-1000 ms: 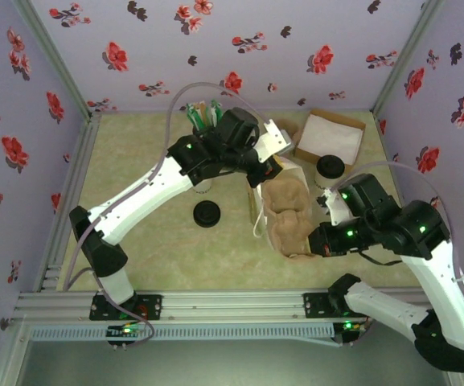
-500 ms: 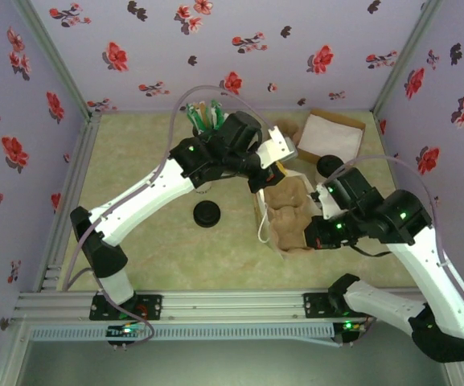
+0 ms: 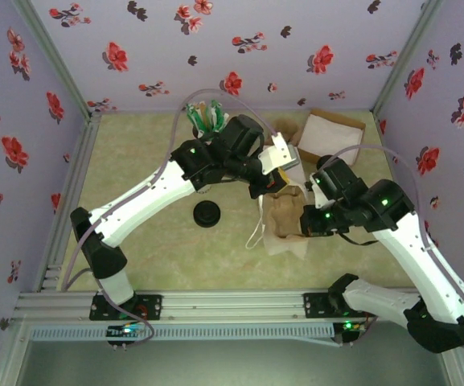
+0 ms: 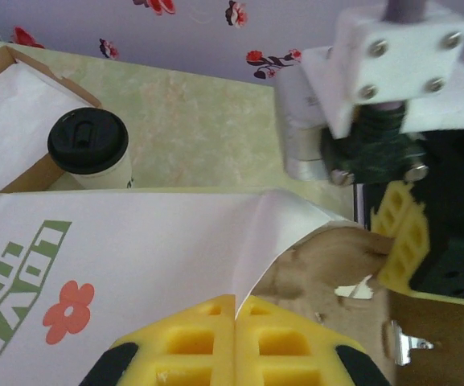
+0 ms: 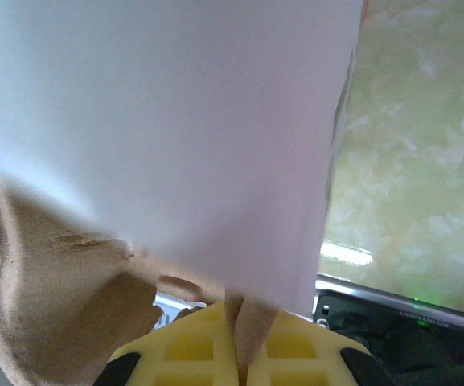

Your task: Pack the takeout coffee

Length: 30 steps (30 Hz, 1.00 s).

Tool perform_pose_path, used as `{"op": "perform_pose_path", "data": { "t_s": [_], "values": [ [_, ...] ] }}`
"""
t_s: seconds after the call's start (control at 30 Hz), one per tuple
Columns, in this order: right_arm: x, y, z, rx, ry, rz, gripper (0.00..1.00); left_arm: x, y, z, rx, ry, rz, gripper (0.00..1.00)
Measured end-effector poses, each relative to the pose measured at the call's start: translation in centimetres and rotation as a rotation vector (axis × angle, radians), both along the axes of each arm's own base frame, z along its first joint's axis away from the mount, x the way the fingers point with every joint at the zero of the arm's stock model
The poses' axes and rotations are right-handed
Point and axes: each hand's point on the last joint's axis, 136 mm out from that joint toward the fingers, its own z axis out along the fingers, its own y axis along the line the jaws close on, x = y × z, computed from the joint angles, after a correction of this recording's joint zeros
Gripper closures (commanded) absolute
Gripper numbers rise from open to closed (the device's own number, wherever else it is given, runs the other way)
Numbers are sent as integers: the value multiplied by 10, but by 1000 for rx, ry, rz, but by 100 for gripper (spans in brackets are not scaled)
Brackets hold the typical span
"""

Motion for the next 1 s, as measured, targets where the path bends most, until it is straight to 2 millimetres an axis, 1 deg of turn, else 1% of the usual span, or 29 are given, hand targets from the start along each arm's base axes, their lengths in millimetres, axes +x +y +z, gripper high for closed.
{"op": "perform_pose_path", "data": {
  "t_s": [0.13, 0.33, 0.53, 0.77, 0.87, 0.93, 1.0],
  "values": [
    [7, 3, -11, -32, -28, 13, 100, -2, 3, -3, 17, 18, 4, 100],
    [20, 4, -16, -60, -126, 7, 100, -3, 2, 2, 14, 65, 22, 100],
    [27, 7, -13, -37, -232, -2, 100, -3, -4, 7, 16, 139, 45, 100],
    [32, 6, -6, -47, -282, -10, 100, -2, -5, 15, 33, 249, 113, 100],
    [30, 5, -4, -58, -285, -5, 100, -1, -7, 18, 49, 311, 153, 100],
    [28, 4, -4, -64, -278, 2, 97, -1, -8, 18, 64, 353, 181, 100],
    [25, 4, -4, -73, -267, 13, 97, 0, -8, 16, 76, 393, 209, 100]
  ]
}}
